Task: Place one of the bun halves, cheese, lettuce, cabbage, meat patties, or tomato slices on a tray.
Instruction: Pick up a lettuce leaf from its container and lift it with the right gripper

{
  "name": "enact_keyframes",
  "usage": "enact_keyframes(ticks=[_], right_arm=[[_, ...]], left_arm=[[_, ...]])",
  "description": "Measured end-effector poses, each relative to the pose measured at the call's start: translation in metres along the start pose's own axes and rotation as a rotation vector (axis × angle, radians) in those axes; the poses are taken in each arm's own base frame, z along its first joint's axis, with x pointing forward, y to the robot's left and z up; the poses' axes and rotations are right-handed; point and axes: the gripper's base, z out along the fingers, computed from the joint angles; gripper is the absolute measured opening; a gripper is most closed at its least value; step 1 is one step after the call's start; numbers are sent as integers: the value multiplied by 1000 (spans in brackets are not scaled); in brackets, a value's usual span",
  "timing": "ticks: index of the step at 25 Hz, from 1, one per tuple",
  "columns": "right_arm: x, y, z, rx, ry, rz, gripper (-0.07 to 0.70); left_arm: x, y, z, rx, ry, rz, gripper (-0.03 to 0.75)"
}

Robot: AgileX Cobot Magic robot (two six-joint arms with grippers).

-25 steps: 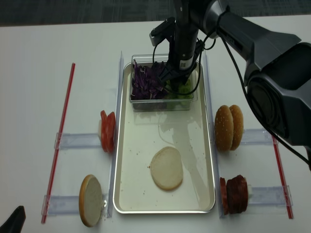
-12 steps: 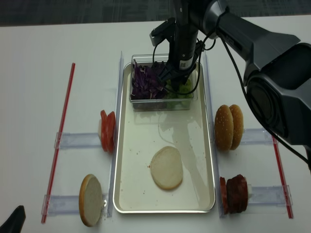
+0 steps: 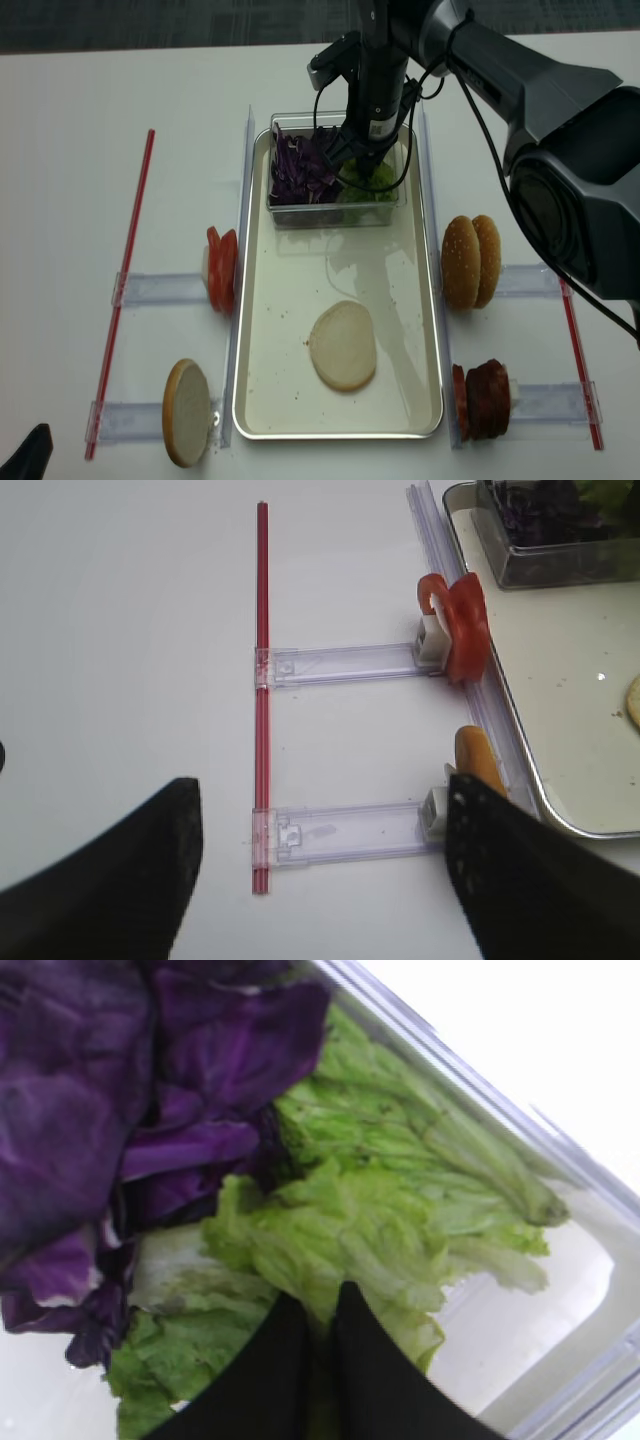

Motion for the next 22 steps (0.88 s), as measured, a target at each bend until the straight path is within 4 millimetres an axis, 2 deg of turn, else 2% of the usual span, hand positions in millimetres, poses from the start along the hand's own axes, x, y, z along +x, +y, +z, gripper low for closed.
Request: enact_keyframes(ticks=[17,22], right_arm=[[0,9,-61,13,-116,-5,57],[3,11,-71,15,-128,-5,57]], left_arm=[[0,0,0,0,0,0,472],[0,0,0,0,0,0,472]])
